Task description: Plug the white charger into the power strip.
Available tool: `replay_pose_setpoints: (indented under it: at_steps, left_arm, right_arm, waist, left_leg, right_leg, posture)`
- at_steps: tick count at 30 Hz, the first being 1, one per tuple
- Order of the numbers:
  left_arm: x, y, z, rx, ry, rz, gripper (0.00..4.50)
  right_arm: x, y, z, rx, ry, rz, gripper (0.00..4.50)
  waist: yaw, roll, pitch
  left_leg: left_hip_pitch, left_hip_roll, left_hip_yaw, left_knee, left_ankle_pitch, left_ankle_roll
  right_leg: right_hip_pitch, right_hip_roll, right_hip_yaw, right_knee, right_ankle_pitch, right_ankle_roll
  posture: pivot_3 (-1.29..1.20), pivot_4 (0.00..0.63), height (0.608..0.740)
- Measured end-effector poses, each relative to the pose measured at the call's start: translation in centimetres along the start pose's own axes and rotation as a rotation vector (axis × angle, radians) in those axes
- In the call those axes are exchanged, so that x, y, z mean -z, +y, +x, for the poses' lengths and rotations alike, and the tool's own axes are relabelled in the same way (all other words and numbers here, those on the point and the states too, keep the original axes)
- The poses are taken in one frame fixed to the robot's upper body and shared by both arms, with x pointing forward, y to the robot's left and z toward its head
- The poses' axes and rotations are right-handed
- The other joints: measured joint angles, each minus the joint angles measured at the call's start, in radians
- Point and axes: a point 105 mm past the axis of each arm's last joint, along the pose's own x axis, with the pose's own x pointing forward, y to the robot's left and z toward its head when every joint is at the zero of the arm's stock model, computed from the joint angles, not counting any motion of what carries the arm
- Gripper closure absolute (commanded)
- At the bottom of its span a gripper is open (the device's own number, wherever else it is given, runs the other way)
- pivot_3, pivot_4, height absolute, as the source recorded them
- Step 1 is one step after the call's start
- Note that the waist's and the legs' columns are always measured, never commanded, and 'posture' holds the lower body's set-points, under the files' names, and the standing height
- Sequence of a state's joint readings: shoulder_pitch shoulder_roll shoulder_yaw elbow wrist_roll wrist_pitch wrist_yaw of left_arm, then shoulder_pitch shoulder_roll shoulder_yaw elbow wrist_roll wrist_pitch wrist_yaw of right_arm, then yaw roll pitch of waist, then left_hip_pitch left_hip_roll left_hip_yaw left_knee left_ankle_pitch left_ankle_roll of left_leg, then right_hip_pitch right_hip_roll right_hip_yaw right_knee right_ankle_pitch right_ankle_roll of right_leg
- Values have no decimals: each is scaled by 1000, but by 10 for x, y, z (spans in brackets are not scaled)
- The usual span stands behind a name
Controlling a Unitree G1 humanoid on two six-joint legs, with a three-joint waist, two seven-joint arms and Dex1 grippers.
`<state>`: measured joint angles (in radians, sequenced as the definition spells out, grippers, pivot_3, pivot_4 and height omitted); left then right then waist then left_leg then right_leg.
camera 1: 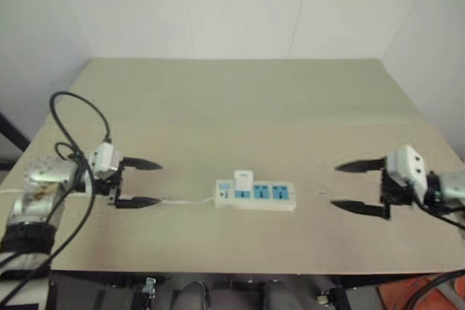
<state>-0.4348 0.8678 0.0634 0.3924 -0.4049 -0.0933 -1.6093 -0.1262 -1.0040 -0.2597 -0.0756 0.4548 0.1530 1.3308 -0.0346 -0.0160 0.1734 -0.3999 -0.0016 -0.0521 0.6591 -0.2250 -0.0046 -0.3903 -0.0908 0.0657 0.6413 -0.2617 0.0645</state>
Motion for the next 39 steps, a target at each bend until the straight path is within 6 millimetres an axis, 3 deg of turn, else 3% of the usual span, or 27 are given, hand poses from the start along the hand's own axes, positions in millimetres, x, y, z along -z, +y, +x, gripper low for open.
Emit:
replay_pose_setpoints:
  at_steps: [11, 32, 39]
  left_arm:
    - [3, -2, 12, 13, -28, 1, 39]
    - [5, -3, 17, 4, -14, -35, 39]
    - [4, -5, 28, 29, -50, -52, 39]
  right_arm:
    - [-2, 1, -17, 19, 31, -27, 0]
    - [-2, 2, -24, 4, 44, -66, 0]
    - [-2, 0, -24, 25, 28, -84, 0]
  waist:
    - [-3, -2, 1]
    - [-2, -2, 1]
    - [-2, -2, 1]
  left_leg:
    - [0, 0, 0, 0, 0, 0]
    - [0, 0, 0, 0, 0, 0]
    - [0, 0, 0, 0, 0, 0]
  right_leg:
    - [0, 0, 0, 0, 0, 0]
    - [0, 0, 0, 0, 0, 0]
    - [0, 0, 0, 1, 0, 0]
  posture:
    - [0, 150, 740]
    - [0, 150, 740]
    - [0, 150, 740]
